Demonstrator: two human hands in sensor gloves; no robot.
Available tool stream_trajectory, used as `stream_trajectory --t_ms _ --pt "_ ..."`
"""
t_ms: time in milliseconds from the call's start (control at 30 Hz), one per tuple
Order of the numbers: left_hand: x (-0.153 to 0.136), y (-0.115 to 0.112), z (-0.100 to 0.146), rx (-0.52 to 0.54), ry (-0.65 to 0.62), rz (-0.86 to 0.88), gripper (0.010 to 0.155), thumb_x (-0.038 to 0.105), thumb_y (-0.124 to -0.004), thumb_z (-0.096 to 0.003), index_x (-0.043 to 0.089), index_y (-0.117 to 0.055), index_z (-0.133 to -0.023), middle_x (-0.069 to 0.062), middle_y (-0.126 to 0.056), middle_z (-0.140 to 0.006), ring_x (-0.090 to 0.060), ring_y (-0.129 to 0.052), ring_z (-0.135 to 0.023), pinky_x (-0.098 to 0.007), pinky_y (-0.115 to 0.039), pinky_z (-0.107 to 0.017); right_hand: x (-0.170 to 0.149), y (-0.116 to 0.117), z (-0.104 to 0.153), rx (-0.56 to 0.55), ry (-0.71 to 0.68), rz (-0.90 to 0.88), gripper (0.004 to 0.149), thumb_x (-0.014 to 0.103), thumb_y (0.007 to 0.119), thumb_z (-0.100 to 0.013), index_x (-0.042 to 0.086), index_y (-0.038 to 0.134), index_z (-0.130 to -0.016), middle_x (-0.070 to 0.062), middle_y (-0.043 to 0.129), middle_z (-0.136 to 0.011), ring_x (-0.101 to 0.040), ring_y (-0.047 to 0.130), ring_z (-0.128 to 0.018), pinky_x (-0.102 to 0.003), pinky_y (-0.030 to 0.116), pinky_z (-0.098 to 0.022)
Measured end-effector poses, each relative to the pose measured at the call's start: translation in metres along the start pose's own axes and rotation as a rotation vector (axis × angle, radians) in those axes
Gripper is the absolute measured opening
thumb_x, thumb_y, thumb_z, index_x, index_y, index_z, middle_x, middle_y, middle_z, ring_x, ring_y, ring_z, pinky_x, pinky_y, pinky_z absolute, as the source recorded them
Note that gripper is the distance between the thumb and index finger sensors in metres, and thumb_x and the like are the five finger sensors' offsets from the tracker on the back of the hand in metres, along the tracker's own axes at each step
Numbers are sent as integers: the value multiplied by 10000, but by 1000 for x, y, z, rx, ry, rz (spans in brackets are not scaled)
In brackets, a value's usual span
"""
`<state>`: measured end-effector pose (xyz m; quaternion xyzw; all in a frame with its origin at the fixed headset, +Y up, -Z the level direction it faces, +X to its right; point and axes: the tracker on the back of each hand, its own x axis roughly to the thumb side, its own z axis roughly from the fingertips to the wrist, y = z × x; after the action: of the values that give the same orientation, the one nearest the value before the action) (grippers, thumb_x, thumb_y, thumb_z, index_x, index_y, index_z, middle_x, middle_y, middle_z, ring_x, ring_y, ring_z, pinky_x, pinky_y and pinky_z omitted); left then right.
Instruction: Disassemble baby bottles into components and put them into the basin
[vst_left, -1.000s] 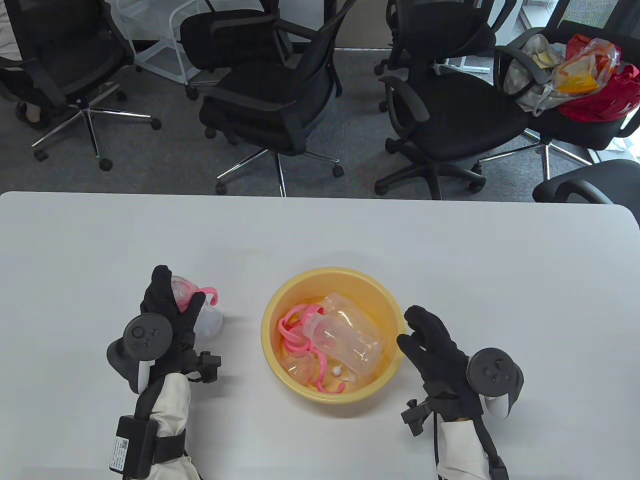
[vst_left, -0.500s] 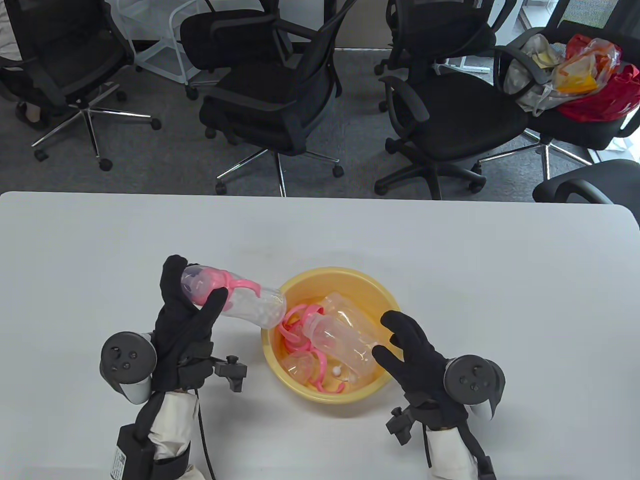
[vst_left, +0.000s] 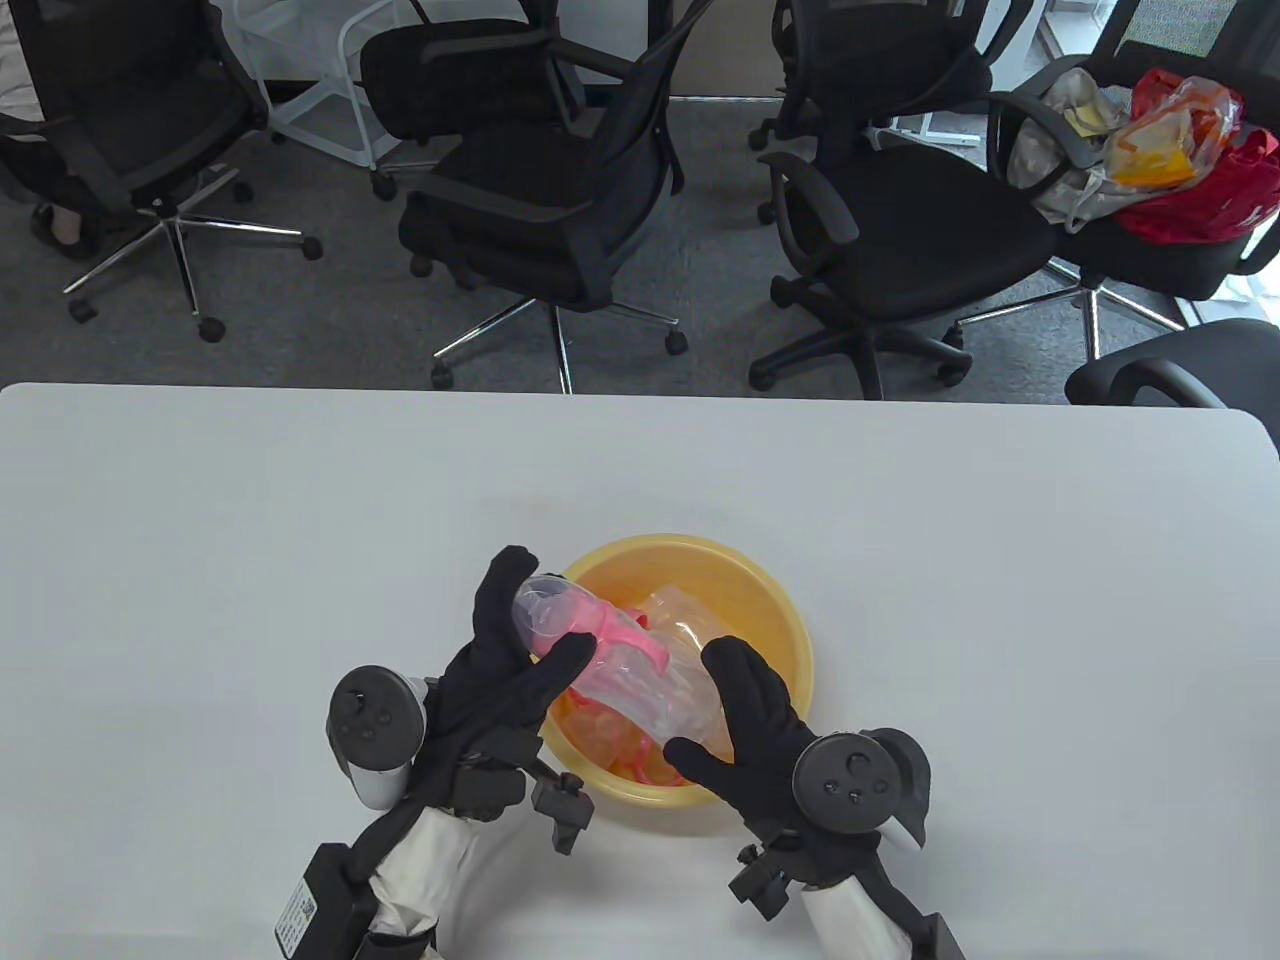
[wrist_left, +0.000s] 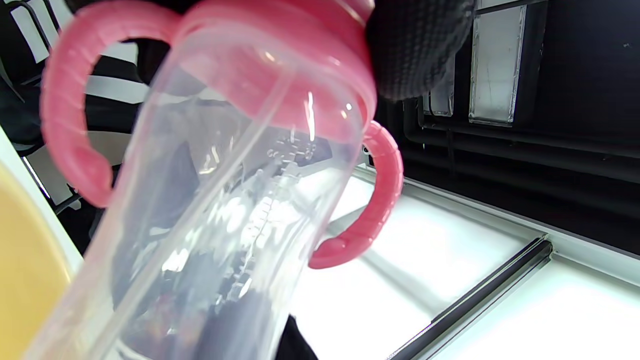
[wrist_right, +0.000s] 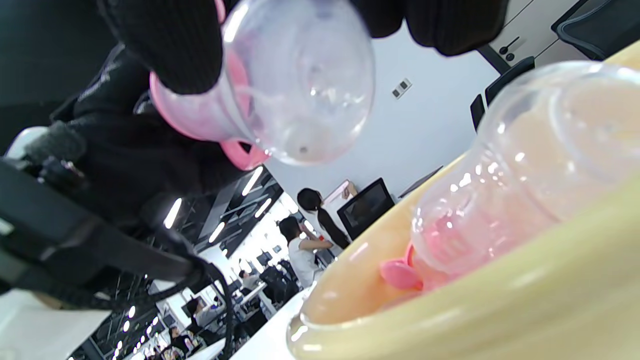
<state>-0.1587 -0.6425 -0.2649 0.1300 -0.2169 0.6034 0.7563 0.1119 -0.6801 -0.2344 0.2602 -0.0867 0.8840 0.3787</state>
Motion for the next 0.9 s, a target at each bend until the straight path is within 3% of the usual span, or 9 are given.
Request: stream_trajectory --t_ms 167,333,367,433,533,667,800,900 --pt "2 -16 3 -47 -17 0 864 424 -816 -567 95 -291 -1169 -373 -672 -1034 -523 -834 -846 -681 -656 -642 7 4 -1 30 5 109 926 451 793 -536 -42 266 -1117 -364 371 -1095 -624 507 -887 -607 587 -682" --pt "1 -23 2 -124 -63 -1 879 429 -745 -608 72 -168 -1166 -373 -593 -1091 -522 -801 -912 -675 -624 -690 10 4 2 -45 9 234 918 490 823 -506 -46 370 -1098 -323 546 -1024 -554 692 -789 -544 719 -599" --pt "-1 -23 3 -112 -46 41 868 415 -707 -629 36 -129 -1154 -402 -523 -1102 -545 -743 -948 -688 -594 -693 11 3 2 -59 9 256 918 496 820 -508 -45 370 -1097 -322 546 -1020 -551 688 -784 -543 719 -596" --pt "-5 -22 8 28 40 188 858 386 -666 -649 -29 -86 -1125 -460 -296 -1106 -656 -513 -981 -741 -450 -689 15 4 4 -117 16 355 917 494 820 -507 -38 363 -1098 -317 535 -1021 -551 668 -787 -546 710 -600" --pt "-11 -16 7 33 98 309 883 397 -652 -653 -77 -55 -1100 -481 -280 -1087 -702 -477 -958 -770 -426 -657 23 10 6 -164 -4 546 918 504 814 -503 -25 359 -1100 -304 529 -1026 -543 663 -794 -537 713 -606" --pt "-13 -17 8 41 127 342 918 404 -680 -645 -87 -46 -1091 -457 -269 -1090 -686 -470 -953 -776 -446 -650 36 23 7 -185 -49 663 914 493 816 -500 -30 359 -1095 -308 523 -1025 -547 656 -797 -542 712 -605" --pt "-16 -12 8 96 128 207 902 397 -719 -631 -63 -107 -1107 -426 -405 -1065 -592 -653 -906 -689 -655 -623 49 30 9 -203 -100 752 919 498 818 -491 -53 385 -1086 -316 556 -1007 -538 682 -786 -546 735 -583" --pt "-18 -7 7 99 157 204 895 362 -765 -612 -57 -154 -1115 -394 -476 -1060 -587 -705 -886 -672 -710 -603 51 31 9 -193 -105 741 917 507 816 -488 -54 410 -1089 -317 581 -999 -531 707 -777 -540 758 -576"
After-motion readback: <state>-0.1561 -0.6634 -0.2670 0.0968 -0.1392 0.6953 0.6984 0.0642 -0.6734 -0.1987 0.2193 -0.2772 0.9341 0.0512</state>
